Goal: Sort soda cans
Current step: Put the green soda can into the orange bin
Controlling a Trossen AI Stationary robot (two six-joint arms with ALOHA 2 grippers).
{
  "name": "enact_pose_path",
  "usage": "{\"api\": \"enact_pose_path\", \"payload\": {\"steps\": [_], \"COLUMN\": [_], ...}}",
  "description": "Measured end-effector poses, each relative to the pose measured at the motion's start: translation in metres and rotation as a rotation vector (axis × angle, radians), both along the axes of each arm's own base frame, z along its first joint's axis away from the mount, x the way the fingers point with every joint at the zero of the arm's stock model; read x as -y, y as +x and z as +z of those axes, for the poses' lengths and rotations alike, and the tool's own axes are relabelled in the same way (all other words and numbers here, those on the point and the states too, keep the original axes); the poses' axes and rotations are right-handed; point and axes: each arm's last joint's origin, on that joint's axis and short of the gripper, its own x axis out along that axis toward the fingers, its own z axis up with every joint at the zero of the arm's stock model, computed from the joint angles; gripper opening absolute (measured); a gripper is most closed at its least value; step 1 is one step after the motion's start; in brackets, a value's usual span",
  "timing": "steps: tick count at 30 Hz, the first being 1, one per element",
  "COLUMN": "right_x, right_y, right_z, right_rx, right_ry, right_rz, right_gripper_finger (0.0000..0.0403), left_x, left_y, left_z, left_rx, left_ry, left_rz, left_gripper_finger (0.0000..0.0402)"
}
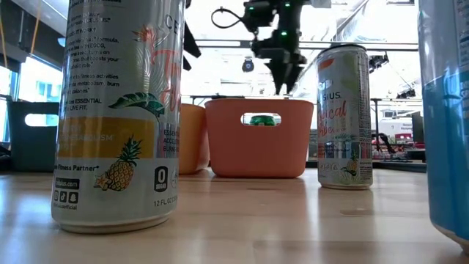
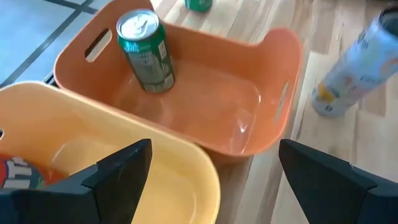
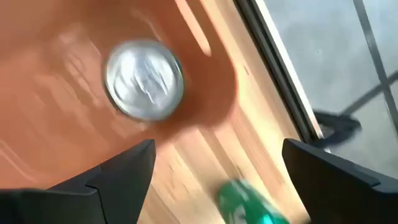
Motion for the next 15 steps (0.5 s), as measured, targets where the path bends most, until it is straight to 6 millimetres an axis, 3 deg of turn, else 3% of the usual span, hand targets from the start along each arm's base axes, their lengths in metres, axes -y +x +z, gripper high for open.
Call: {"api": "enact_pose_path", "payload": {"steps": [3,9,15], "right_x": [0.0,0.0,0.004], "right_y": [-0.027,-0.1,-0.14], "right_z": [-0.003,-0.01,-0.04], "right_rx": [-0.021,0.061,0.146], "right_ry": [0.008,-0.001,0.024], "right_rz": [-0.043,-0.275,-0.492], "right_gripper_finger": [0.0344,0.0345,0.0345], "left_x": [0.0,0.0,-0.004], "left_y": [-0.001,0.0,0.001], "left_z": [-0.002,0.0,0.001], "left_rx": [-0.023,-0.01,0.01], "left_ry": [0.007,0.022,0.016], "left_rz": [-0.007,-0.026,-0.01], "left_gripper_finger": [0.0344,0.0344,0.0344]}}
